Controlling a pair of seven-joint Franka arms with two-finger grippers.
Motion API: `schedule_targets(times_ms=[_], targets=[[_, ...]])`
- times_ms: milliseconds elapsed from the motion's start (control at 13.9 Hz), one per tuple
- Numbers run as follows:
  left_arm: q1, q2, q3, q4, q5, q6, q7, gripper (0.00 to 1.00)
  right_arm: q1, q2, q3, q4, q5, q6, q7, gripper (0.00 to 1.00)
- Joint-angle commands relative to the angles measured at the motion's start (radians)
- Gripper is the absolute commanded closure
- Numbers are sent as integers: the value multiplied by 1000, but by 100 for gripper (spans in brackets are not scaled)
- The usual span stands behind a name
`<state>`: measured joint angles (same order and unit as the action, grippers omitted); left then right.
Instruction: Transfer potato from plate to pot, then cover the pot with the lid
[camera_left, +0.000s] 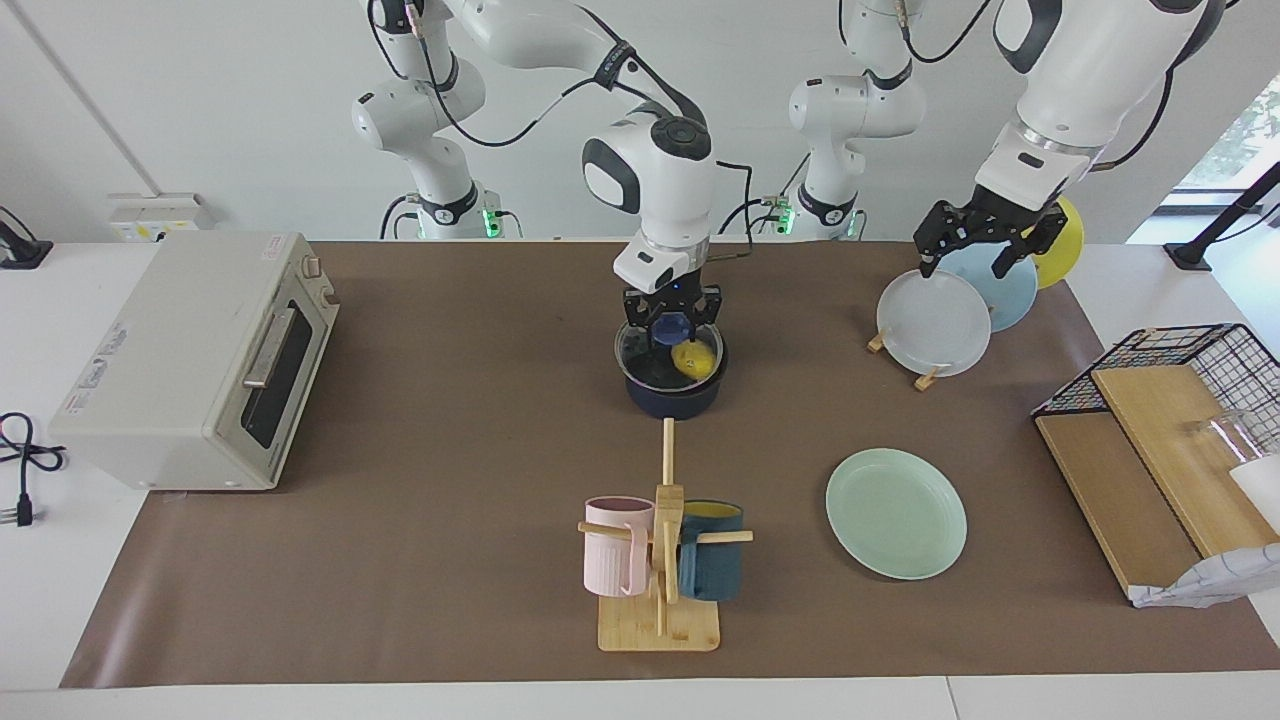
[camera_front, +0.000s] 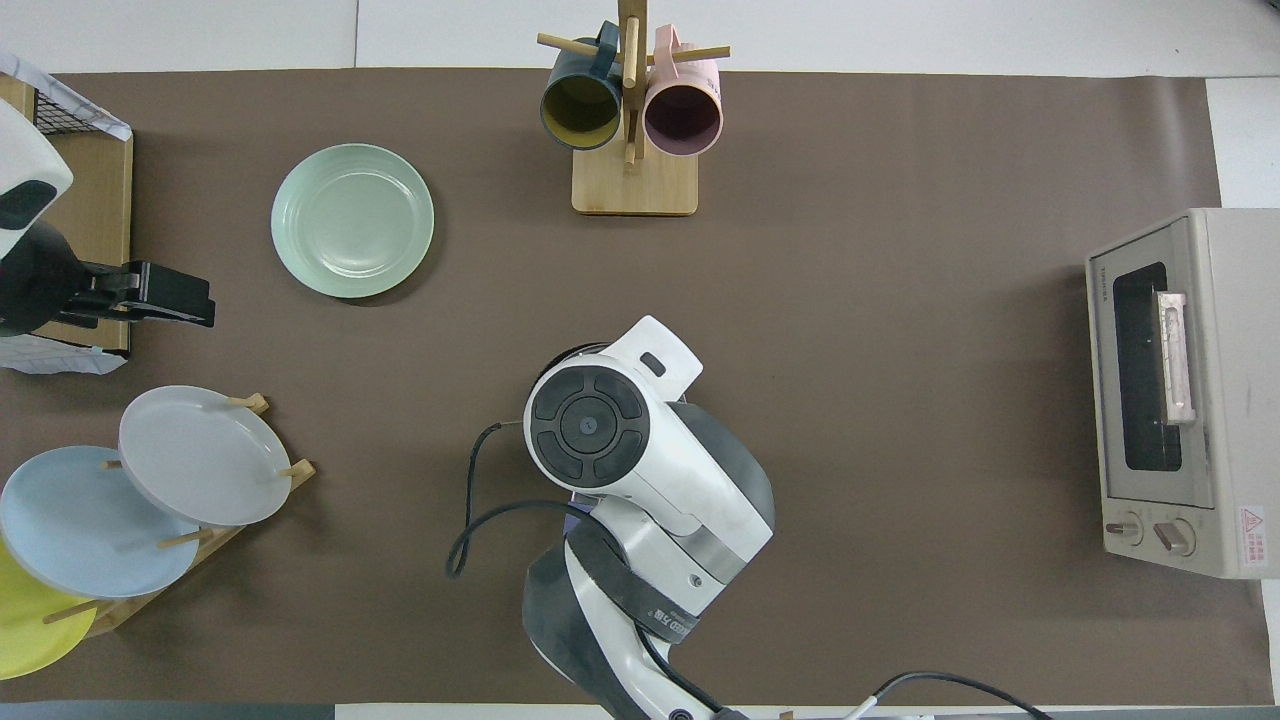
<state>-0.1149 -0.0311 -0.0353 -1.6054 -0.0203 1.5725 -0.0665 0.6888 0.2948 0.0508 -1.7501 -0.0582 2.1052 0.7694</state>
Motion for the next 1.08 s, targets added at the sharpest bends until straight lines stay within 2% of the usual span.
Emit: schedule_targets(times_ms=[0, 216, 1008], targets=[[0, -9, 3, -1, 5, -20, -4, 0, 17, 20, -2, 29, 9, 15, 19, 39], [40, -9, -40, -1, 5, -20, -4, 0, 21, 27, -2, 30, 9, 16, 19, 39], [43, -20, -40, -19, 5, -19, -4, 0, 23, 29, -2, 32, -57, 30, 14, 39]])
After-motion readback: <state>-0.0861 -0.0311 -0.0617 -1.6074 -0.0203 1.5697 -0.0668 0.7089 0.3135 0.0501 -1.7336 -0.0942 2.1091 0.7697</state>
